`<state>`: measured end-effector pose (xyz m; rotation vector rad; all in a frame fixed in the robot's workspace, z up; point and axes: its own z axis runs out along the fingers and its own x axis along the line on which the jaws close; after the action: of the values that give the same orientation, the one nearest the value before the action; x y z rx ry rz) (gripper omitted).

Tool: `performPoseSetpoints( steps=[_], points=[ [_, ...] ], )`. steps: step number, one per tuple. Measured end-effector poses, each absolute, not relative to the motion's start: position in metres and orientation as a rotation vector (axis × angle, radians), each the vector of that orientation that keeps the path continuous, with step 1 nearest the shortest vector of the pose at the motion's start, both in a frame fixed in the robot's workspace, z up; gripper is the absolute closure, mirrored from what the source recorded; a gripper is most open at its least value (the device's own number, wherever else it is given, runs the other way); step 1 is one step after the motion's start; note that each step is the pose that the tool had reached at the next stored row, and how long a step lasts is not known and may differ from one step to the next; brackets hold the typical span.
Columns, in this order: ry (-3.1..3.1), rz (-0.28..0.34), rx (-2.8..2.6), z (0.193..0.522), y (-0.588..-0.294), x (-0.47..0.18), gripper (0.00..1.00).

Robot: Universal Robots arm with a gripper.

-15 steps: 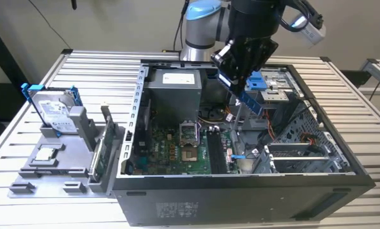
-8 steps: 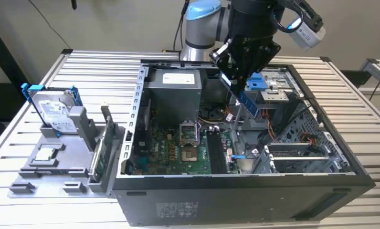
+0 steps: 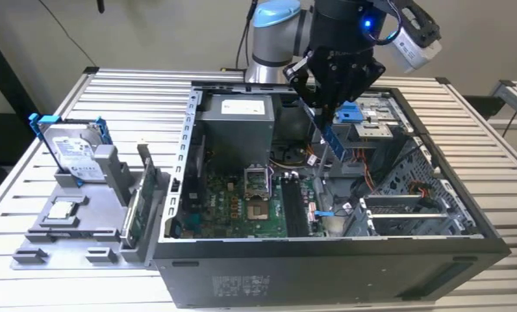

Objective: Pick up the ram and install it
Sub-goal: 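Pick up the ram and move it above insertion slot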

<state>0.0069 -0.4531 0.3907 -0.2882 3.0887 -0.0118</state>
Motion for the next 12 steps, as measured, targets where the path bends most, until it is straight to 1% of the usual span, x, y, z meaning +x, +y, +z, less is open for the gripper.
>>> performPoseSetpoints(
  steps=[12],
  points=[
    [3.103, -0.018, 0.048, 0.3900, -0.4531, 0.0069, 0.86]
  ],
)
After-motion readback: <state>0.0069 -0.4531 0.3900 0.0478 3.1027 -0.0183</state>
